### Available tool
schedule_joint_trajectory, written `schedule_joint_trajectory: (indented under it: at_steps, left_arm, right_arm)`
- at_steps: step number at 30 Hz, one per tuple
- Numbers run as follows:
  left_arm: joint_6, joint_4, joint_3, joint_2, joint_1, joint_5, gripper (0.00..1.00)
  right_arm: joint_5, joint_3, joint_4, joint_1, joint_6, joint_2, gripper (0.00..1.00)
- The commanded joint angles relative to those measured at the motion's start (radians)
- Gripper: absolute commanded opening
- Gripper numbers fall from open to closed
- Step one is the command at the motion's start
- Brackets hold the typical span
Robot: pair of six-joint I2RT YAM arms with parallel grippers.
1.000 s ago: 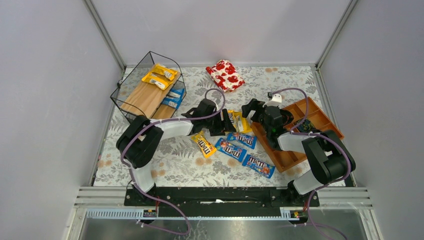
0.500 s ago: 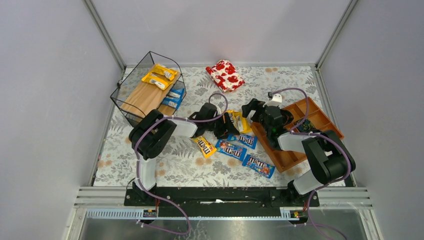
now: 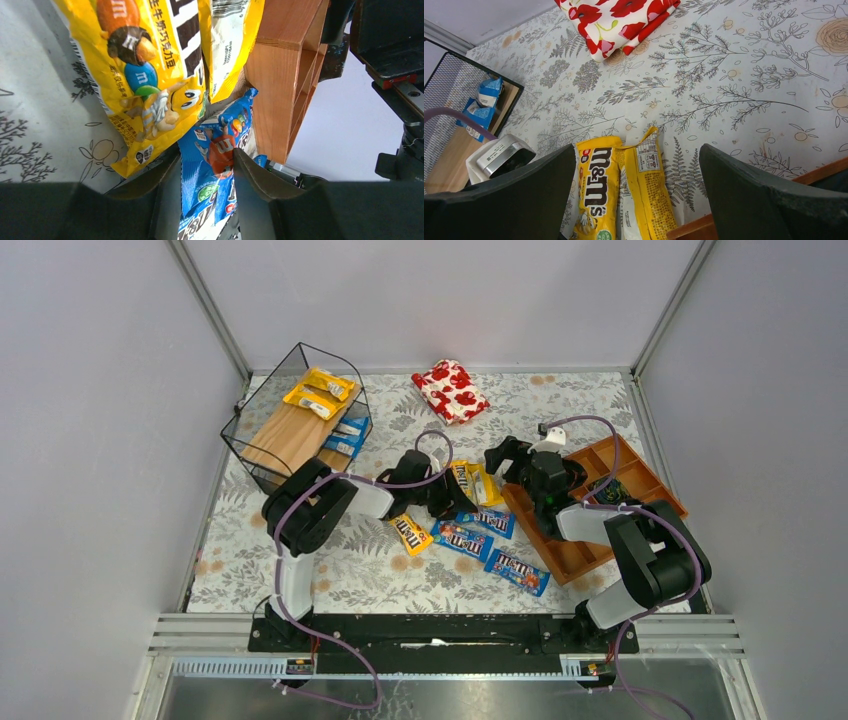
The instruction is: Place and organize the candy bags onto the shelf
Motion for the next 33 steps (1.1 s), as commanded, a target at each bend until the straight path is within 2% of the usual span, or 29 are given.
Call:
schedule_joint_trajectory:
  at_steps: [1,7,10,15,21,27,33]
  left_arm:
    - [0.0,0.053,-0.001,-0.001,-0.005,0.033,0.41]
    - [0.004,0.034,-0.006,-0.048,-0.005,0.029,0.29]
    - [0.008,0.017,-0.004,-0.079,-0.004,0.025,0.27]
    - [0.139,-0.181,0.049,-0.181,-0.015,-0.058,0.26]
    - [0.39,-0.523,0.187,-0.313,-0.054,-0.278,0.21]
    - [0.55,-0.723,0.256,-0.423,-0.082,-0.469,0.18]
    - [0.76,-0.972,0.394,-0.463,-0.141,-0.855,0.17]
  right_arm:
    - [-0.013,0.015,0.038,-0.009,0.008,-0.011,1.0]
    - [-0.015,0.012,0.039,-0.012,0.012,-0.011,1.0]
    - [-0.016,0.013,0.041,-0.014,0.013,-0.009,1.0]
    - [-0.017,0.011,0.043,-0.015,0.016,-0.008,1.0]
    - [-0.022,0.008,0.047,-0.018,0.022,-0.009,1.0]
    - [-0.025,0.007,0.049,-0.018,0.025,-0.01,1.0]
    - [-0.029,0.007,0.05,-0.018,0.029,-0.008,1.0]
